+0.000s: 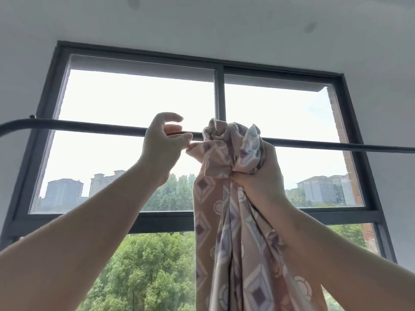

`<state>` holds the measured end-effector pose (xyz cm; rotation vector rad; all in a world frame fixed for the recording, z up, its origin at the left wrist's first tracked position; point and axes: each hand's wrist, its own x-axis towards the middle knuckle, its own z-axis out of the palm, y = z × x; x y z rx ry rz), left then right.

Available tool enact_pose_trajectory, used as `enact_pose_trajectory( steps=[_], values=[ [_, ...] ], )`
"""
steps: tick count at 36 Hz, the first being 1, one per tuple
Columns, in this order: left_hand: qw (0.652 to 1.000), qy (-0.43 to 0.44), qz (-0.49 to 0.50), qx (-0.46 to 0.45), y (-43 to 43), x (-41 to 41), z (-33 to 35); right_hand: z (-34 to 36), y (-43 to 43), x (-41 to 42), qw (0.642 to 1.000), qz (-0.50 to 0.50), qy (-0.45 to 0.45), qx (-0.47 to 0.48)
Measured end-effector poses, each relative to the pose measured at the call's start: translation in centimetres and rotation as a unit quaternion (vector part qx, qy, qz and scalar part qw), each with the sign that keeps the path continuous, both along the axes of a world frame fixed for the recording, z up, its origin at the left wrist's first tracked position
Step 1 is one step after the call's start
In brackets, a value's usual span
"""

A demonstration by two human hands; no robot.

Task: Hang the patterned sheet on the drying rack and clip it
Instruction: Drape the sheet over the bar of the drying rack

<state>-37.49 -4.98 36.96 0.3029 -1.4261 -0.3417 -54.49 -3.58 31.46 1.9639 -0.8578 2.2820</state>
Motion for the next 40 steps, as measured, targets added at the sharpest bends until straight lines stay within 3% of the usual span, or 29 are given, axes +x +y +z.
enact_pose_trajectory(
  steps=[5,8,12,15,27,34,40],
  values=[
    [0.993,-0.054,0.09,-0.044,-0.4,-0.8,-3.5,0.2,0.3,-0.3,1.0,-0.01,-0.019,-0.017],
    [0.991,-0.127,0.044,-0.013,-0.4,-1.1,-5.5,1.0,0.5,0.0,0.999,-0.02,-0.027,-0.032],
    [0.96,-0.276,-0.05,0.003,-0.5,-1.7,-7.1,2.6,0.8,0.7,0.998,-0.024,-0.036,-0.043],
    [0.938,-0.313,-0.142,0.038,-1.0,-2.6,-7.9,3.8,1.0,1.2,0.997,-0.013,-0.056,-0.059],
    [0.963,-0.259,-0.066,0.031,-1.2,-3.5,-7.9,2.5,2.1,0.5,0.994,0.059,-0.084,-0.03],
    [0.941,-0.337,-0.011,-0.02,-0.7,-4.2,-9.9,-1.9,2.5,-0.8,0.991,0.036,-0.12,-0.055],
    [0.951,-0.293,-0.012,-0.096,0.6,-4.7,-7.1,0.8,4.1,-1.0,0.99,-0.005,-0.097,-0.1]
  ],
)
